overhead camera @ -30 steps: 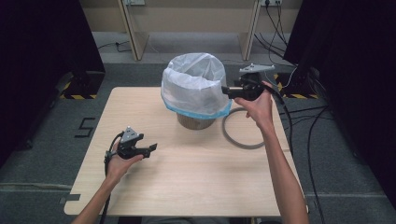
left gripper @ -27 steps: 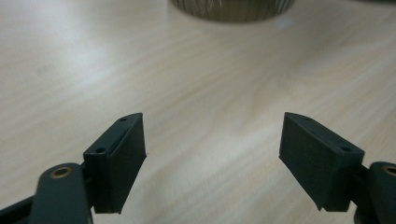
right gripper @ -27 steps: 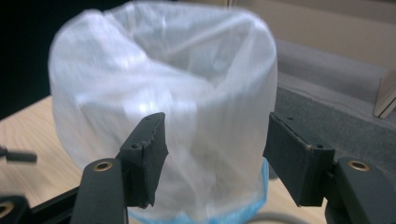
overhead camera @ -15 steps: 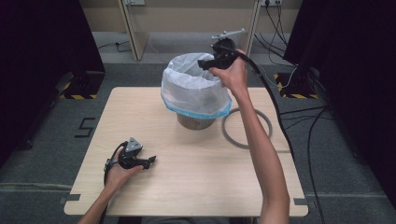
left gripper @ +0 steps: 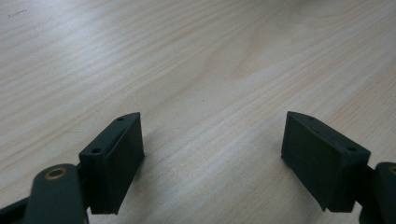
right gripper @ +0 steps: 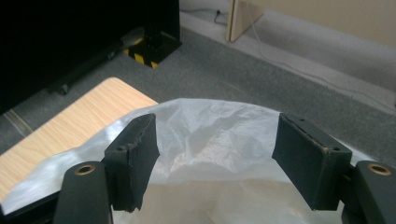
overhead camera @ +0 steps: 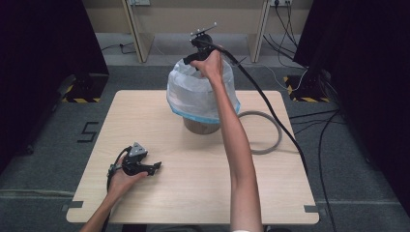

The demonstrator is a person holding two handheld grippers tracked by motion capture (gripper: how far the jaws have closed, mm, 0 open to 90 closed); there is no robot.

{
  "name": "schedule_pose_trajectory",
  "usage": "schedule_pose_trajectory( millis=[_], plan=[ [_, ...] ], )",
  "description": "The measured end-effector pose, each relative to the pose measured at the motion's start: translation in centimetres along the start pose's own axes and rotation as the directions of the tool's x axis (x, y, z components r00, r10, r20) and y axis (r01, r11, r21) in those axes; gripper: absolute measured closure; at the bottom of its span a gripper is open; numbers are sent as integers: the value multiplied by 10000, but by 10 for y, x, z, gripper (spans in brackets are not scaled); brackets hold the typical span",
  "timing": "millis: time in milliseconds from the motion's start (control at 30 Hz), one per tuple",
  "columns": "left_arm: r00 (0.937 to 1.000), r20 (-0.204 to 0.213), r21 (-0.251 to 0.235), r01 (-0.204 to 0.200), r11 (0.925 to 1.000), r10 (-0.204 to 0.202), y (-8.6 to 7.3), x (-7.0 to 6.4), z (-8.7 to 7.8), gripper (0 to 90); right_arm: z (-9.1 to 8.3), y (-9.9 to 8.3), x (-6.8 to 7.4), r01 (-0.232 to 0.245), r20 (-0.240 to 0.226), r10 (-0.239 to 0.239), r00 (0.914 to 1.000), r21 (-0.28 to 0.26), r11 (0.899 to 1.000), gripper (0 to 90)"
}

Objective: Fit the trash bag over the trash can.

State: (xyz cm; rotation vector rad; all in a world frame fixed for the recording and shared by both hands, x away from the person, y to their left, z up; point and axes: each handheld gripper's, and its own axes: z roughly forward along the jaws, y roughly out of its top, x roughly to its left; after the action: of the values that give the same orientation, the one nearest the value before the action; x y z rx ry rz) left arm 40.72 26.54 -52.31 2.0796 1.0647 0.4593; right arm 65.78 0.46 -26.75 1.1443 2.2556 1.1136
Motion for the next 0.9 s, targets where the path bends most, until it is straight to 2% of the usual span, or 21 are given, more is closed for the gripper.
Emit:
schedule_pose_trajectory(
  millis=[133,233,367,467,600,667,733,900],
  plan=[
    [10000,-1,-1,2,10000,-2,0,0,0,199,17,-4,2,124,122,-129,9998,402,9991,308],
    [10000,0,1,1,10000,-1,0,0,0,199,30,-11,4,376,107,-389,9992,1033,9939,314],
    [10000,0,-1,1,10000,-1,0,0,0,199,39,-17,7,446,10,-451,9990,1304,9905,316],
    [10000,-2,1,-2,10000,2,0,0,0,199,35,-17,7,424,125,-443,9989,1266,9910,316],
    [10000,0,2,3,10000,-3,0,0,0,198,14,-10,6,133,61,-134,9999,248,9996,316],
    [10000,-1,2,2,10000,-2,0,0,0,198,7,-9,7,153,20,-154,9999,98,9998,316],
    [10000,0,3,0,10000,0,0,0,0,198,5,-12,10,331,-78,-329,9994,228,9992,309],
    [10000,1,0,4,10000,-4,0,0,0,198,19,-19,20,617,-302,-594,9978,802,9949,302]
  ],
)
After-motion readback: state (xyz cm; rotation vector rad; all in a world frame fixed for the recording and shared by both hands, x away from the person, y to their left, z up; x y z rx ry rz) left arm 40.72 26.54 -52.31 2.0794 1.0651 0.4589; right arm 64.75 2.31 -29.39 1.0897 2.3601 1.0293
